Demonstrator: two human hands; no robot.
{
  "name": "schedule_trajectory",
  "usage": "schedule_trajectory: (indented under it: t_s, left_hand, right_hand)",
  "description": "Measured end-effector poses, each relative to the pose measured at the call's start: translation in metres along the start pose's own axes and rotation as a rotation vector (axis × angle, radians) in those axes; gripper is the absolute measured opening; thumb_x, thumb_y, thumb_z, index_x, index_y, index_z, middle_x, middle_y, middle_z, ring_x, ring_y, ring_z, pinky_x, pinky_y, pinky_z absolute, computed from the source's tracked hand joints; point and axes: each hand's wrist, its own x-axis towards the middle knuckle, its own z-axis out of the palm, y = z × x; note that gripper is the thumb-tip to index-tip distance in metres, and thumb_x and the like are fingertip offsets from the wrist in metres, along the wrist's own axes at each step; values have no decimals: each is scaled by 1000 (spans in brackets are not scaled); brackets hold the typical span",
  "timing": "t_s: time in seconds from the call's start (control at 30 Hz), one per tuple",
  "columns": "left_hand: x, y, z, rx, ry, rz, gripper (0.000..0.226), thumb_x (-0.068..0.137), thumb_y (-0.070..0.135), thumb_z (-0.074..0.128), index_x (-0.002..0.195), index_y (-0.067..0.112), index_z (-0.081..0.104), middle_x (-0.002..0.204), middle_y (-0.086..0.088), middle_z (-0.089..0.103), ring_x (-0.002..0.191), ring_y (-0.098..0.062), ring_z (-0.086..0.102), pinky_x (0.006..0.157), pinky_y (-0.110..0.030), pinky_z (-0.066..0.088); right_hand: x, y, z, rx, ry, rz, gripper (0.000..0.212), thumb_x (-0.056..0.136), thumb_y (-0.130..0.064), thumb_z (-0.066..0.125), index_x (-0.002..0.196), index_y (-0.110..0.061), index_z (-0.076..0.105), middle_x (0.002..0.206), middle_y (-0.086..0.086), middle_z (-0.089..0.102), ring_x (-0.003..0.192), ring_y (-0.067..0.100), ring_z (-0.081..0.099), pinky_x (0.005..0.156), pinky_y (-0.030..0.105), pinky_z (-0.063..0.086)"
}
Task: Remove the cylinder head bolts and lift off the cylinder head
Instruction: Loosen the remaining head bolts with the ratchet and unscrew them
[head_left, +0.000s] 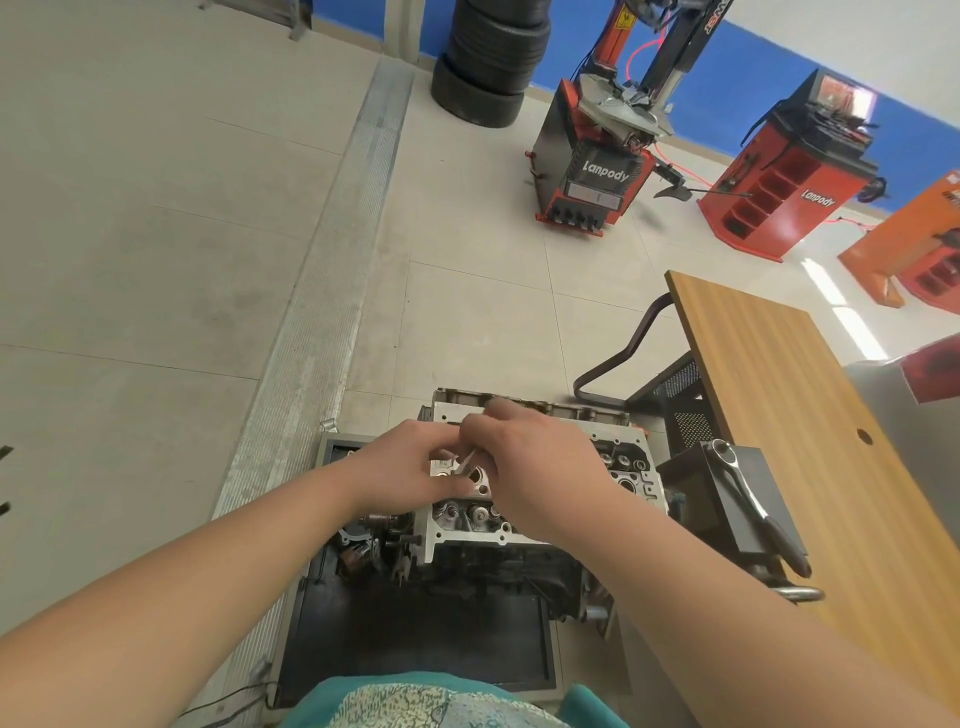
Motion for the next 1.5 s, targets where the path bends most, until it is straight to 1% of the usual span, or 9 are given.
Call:
schedule_trajectory:
  t_s: [0.13,0.23,0.43,0.63,0.83,1.0,1.13,1.23,1.5]
  left_hand:
    - [1,-1,-1,22,-14,-23,23,82,37,73,77,58,68,78,31,69,71,10,65,64,-7,47]
    - [5,-1,1,42,69,-14,21,61,56,73,74,41,66,72,21,66,64,2,58,59,-14,44]
    - [-2,-10,1,43,-26,-47,23,88,40,78,86,60,67,92,36,71,92,12,68,79,-10,50]
    - [2,-5,0,42,72,-42,22,62,56,80,73,45,65,77,22,67,70,3,60,63,-12,46]
    - [-4,-16,6,29,-27,-68,16,88,43,76,88,58,70,93,33,72,92,11,67,73,-7,49]
    - [3,-20,14,36,76,-84,35,60,56,85,85,40,69,87,19,70,80,0,66,68,-24,53]
    - [2,-32,9,167,-36,-84,46,70,58,83,111,55,60,105,24,65,99,3,61,79,-17,52]
    - [2,-46,10,427,-68,-167,29,86,39,76,87,55,52,88,17,60,80,-3,58,65,-23,45]
    - [5,-50,24,492,-178,-183,19,87,42,65,79,58,60,81,16,59,75,-1,55,61,-26,42]
  right_hand:
    - [-5,-1,-3,195,15,-91,23,95,-35,65,117,-42,64,121,-20,60,102,9,61,70,31,53]
    - [3,-6,0,88,-18,105,34,96,-62,52,112,-33,57,97,-11,62,84,16,61,58,31,43]
    - [-1,2,-1,106,-63,-37,26,91,-12,62,103,-34,71,113,-15,59,96,16,61,59,26,37]
    - [4,-8,2,124,-2,139,34,94,-62,54,107,-31,61,93,-12,61,79,13,59,58,31,45]
    - [1,2,-2,146,-101,-95,32,91,-9,61,106,-36,70,133,-19,57,122,15,55,82,36,53]
    - [4,-5,8,137,-13,139,32,98,-60,54,113,-32,58,101,-11,61,85,17,61,66,34,50]
    - [4,0,10,126,41,63,11,104,-28,56,112,-26,64,102,-6,68,90,22,64,69,35,52]
    - [1,6,10,255,49,-27,32,98,-6,60,115,-31,71,113,-12,67,99,15,62,79,37,55]
    - [-10,7,13,399,232,1,42,98,-11,63,131,-37,59,119,-20,65,97,6,62,80,36,57]
